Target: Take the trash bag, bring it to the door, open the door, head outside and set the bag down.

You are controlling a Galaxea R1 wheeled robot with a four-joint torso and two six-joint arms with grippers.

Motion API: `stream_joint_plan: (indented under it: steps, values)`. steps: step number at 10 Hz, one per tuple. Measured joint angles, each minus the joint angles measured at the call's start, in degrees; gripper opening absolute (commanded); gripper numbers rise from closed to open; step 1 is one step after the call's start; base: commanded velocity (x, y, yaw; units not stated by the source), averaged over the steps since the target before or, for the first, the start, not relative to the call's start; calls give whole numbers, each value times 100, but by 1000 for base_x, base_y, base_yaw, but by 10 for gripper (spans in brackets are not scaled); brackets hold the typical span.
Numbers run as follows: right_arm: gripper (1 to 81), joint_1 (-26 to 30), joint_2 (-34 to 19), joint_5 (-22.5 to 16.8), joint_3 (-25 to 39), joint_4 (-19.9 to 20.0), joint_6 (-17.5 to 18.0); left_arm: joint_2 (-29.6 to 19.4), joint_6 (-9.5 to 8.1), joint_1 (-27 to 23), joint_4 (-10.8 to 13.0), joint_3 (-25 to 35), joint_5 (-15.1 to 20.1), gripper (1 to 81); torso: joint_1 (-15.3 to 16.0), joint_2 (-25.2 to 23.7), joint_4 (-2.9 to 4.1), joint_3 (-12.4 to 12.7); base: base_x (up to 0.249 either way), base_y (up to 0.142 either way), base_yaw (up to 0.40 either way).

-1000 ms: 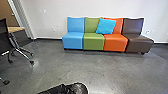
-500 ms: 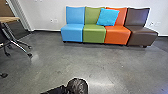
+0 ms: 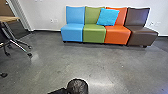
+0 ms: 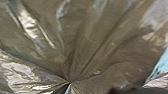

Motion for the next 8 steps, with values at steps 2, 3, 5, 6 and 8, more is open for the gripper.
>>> stream_joint_plan:
  steps: [2,3,5,6,8]
  values:
    - [811,-165,122,-1,30,-20,0,2,7,107,-7,-41,-356,811,0,0,0,-2,0,0,0]
    - [811,-261,215,0,29,-38,5,2,16,199,-13,-68,-502,811,0,0,0,-2,0,0,0]
    - [811,-302,343,18,29,-38,5,38,17,435,-18,-91,-824,811,0,0,0,-2,0,0,0]
    - [811,-300,375,22,29,-39,5,72,20,549,-18,-105,-946,811,0,0,0,-2,0,0,0]
    - [811,-302,468,27,24,-35,2,101,20,614,-18,-154,-975,811,0,0,0,-22,0,0,0]
